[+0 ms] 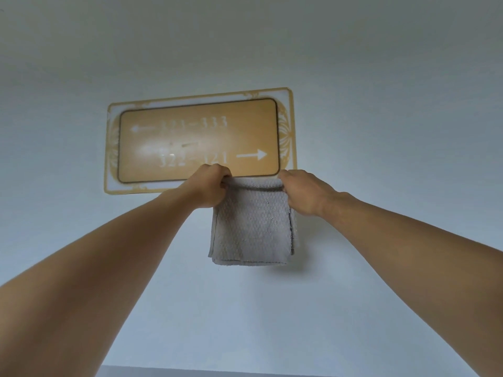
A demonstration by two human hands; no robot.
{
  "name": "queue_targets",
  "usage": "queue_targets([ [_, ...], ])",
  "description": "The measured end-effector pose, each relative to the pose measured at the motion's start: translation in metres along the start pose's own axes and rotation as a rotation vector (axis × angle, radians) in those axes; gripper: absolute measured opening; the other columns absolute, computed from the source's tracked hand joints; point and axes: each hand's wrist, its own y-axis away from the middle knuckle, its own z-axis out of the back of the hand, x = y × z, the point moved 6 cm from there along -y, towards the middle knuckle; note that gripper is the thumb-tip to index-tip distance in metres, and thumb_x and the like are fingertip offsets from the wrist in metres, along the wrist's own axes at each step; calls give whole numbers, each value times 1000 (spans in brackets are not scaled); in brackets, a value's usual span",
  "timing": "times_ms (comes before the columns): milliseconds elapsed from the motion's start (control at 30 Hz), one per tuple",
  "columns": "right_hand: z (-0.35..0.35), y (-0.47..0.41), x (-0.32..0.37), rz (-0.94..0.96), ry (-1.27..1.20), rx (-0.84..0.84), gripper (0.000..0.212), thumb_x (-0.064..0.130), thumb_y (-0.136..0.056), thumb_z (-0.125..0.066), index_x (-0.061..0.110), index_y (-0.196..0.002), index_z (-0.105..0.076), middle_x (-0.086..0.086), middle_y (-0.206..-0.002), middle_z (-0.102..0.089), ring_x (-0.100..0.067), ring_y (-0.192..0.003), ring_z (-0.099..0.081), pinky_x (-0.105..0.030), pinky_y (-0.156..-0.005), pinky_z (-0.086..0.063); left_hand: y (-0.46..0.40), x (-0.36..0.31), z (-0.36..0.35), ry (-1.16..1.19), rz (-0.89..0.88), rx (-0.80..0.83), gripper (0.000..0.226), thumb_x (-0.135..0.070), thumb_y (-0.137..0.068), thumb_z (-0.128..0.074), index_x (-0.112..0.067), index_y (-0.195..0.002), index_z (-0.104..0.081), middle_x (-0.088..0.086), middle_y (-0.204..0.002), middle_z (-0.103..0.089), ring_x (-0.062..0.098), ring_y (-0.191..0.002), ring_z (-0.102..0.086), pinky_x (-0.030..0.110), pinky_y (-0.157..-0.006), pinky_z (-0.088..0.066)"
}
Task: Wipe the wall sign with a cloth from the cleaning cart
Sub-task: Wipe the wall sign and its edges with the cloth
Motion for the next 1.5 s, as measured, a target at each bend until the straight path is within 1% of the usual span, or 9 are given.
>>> queue_targets([
  [267,-14,-19,-16,-294,-404,36,15,7,-89,-43,13,-76,-46,-7,-88,-54,-20,-72,-53,-29,-57,-41,-17,2,-17,568,277,34,30,3,-90,-36,-13,-65,-34,2,-67,-31,17,-63,-26,34,-57,-19],
  [367,-26,-29,-17,-469,-663,92,10,5,-86,-45,5,-86,-55,-13,-87,-56,-26,-77,-55,-34,-69,-51,-16,5,-25,727,367,18,26,-8,-87,-36,-20,-68,-23,0,-69,-21,18,-65,-19,36,-61,-14],
  [567,-42,-30,-15,-638,-1208,47,18,12,-76,-44,10,-91,-54,-5,-79,-48,-21,-71,-48,-34,-68,-44,-11,8,-38,1019,449,146,21,-39,-70,-53,-19,-65,-58,3,-65,-57,23,-59,-55,36,-66,-39],
  [733,-45,-32,-18,-652,-1187,13,29,22,-78,-51,11,-105,-47,-1,-91,-45,-21,-86,-43,-30,-66,-37,-20,16,-48,1015,399,127,40,-36,-65,-75,-9,-94,-69,10,-83,-76,24,-72,-74,32,-60,-57],
  [933,-47,-29,-38,-717,-1165,-116,40,27,-77,-71,1,-106,-64,-10,-99,-63,-22,-88,-62,-29,-63,-48,-27,25,-57,951,468,26,28,-23,-76,-82,-15,-77,-55,9,-86,-65,25,-80,-63,32,-65,-49],
  [1033,-49,-29,-40,-751,-1163,-151,34,21,-80,-75,-1,-104,-66,-15,-106,-68,-26,-97,-68,-38,-82,-57,-29,22,-61,920,540,7,30,-21,-79,-81,-5,-91,-59,14,-96,-65,29,-85,-64,38,-68,-55],
  [1167,-45,-30,-27,-738,-1025,-168,18,20,-87,-67,3,-90,-61,-12,-89,-62,-26,-81,-63,-33,-63,-50,-29,9,-68,878,681,-14,29,-13,-83,-76,1,-103,-58,21,-102,-62,37,-89,-65,50,-70,-61],
  [1300,-29,-31,-4,-688,-825,-260,20,24,-94,-55,7,-83,-56,-9,-85,-58,-28,-78,-59,-34,-64,-50,-32,-20,-67,977,724,-13,10,-3,-93,-54,5,-94,-60,24,-87,-66,36,-68,-67,46,-48,-59],
  [1500,-30,-36,34,-509,-958,-56,35,19,-96,-37,7,-115,-63,-12,-106,-68,-26,-98,-65,-37,-84,-53,-39,-50,-59,1317,632,159,50,-37,-81,-75,-4,-114,-58,15,-102,-69,33,-91,-70,55,-75,-60],
])
